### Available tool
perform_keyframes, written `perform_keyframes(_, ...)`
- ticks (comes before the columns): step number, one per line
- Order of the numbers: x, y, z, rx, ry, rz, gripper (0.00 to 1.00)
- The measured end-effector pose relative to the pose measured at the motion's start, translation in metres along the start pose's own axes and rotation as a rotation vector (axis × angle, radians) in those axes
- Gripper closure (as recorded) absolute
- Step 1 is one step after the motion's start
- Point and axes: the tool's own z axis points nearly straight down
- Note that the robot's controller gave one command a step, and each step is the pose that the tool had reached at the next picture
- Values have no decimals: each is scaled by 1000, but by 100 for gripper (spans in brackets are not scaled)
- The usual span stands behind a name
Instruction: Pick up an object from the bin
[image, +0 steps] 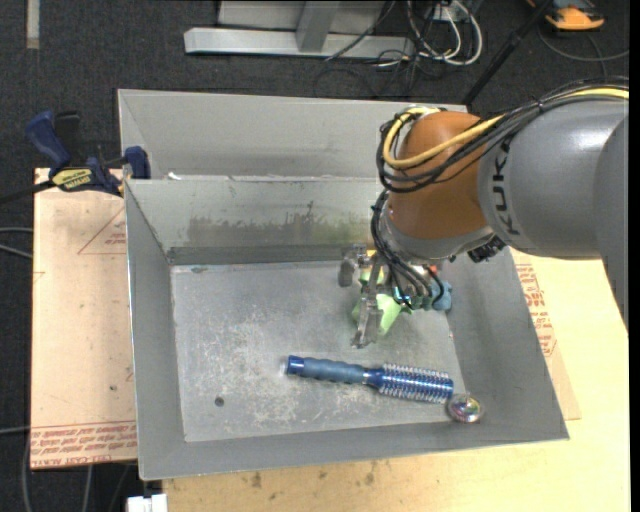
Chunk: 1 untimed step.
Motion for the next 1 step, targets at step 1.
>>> perform_keyframes(1,-35,-92,78,1,-5,105,0)
